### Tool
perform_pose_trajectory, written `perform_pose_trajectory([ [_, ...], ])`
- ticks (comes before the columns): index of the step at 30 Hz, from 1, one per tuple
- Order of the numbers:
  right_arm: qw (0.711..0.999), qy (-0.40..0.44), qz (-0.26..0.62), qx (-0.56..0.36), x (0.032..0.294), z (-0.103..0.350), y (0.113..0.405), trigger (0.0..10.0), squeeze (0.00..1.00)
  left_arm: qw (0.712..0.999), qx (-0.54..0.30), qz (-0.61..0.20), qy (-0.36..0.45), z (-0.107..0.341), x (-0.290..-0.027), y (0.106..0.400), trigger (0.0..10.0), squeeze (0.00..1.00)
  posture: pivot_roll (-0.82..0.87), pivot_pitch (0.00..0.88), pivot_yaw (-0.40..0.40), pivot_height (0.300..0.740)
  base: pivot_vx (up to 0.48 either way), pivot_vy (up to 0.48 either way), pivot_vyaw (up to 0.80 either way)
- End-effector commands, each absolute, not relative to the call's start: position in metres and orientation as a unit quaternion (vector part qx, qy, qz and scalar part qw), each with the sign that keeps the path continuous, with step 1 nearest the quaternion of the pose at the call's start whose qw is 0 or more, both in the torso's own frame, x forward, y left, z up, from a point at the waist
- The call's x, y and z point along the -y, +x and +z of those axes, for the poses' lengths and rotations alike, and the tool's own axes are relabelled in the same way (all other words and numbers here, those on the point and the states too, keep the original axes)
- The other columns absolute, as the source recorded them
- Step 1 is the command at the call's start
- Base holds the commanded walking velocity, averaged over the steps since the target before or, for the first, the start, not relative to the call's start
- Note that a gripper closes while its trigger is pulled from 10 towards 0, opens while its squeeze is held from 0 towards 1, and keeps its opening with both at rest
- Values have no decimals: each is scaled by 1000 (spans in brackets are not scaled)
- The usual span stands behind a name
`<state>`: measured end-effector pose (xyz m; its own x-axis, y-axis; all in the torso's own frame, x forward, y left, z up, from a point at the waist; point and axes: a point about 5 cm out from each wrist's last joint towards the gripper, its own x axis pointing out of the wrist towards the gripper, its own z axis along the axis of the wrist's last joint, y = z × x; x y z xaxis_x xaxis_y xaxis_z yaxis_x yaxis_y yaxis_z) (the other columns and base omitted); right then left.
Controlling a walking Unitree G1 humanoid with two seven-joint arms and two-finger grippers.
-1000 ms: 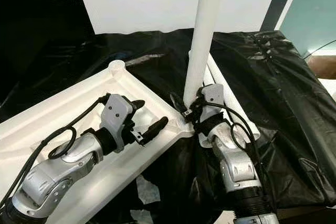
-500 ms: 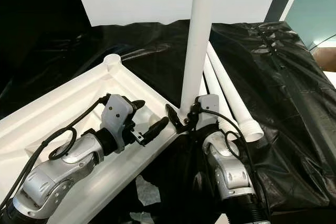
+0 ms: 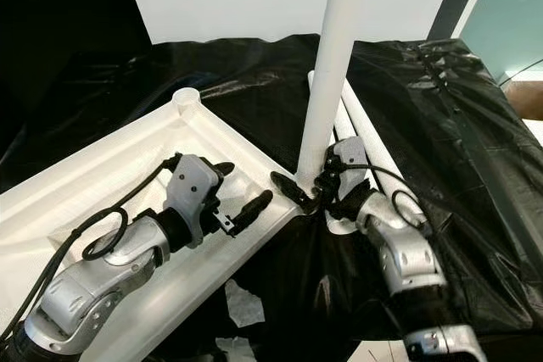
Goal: Building children table
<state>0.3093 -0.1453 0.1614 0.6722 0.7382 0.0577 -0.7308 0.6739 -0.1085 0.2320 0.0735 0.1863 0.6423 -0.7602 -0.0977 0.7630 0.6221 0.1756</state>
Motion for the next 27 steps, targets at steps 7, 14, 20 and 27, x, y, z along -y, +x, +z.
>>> perform_pose_trajectory([
  [7,891,-58,448,34,143,161,319,10000,0,894,-21,-434,108,173,-70,232,10000,0,97,83,-1,740,0,0,0],
  [14,881,-74,467,15,145,155,324,0,0,905,-32,-406,122,156,-69,236,10000,0,100,68,0,740,0,0,0],
  [20,891,-67,449,6,148,150,324,0,0,911,-31,-387,141,152,-75,241,10000,0,99,66,-3,740,0,0,0],
  [27,903,-64,425,4,147,147,324,0,0,912,-26,-383,145,153,-75,243,10000,0,94,62,-7,740,0,0,0],
])
